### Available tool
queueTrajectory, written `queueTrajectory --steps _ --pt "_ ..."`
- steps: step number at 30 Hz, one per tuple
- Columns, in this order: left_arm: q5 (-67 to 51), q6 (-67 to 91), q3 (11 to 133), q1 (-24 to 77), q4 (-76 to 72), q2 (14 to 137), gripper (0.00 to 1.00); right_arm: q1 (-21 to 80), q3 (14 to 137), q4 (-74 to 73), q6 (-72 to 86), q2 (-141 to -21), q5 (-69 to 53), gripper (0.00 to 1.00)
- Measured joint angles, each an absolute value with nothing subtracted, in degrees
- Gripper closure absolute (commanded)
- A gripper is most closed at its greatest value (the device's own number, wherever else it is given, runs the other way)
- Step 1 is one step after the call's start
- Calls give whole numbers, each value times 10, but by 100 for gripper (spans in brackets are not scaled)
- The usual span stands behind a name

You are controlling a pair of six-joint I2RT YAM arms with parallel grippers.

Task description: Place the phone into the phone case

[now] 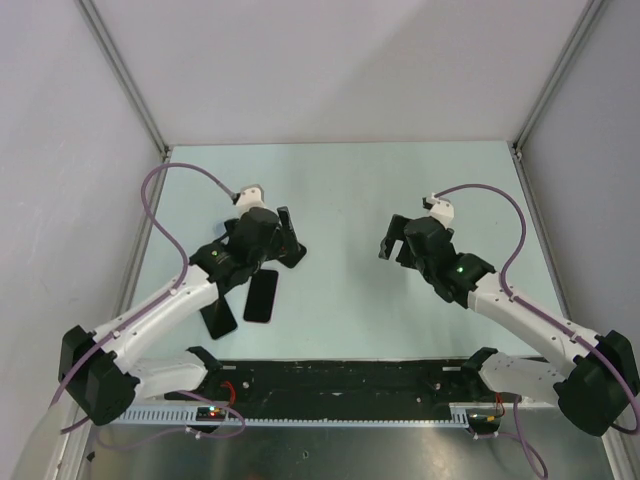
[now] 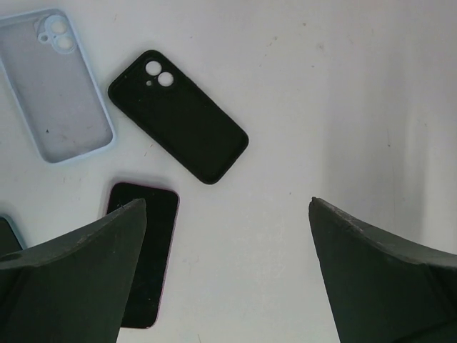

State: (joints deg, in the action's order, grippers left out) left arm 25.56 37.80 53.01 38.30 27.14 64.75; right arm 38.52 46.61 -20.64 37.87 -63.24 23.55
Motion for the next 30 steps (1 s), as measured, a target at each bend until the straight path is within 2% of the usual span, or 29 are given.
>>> queueTrajectory --steps 7,19,30 --pt "283 424 531 363 302 676 3 383 466 -205 377 -632 227 0" --pt "307 529 603 301 330 861 33 382 466 -201 377 -632 196 0" --pt "298 568 655 263 329 983 49 382 466 -210 378 -626 190 0"
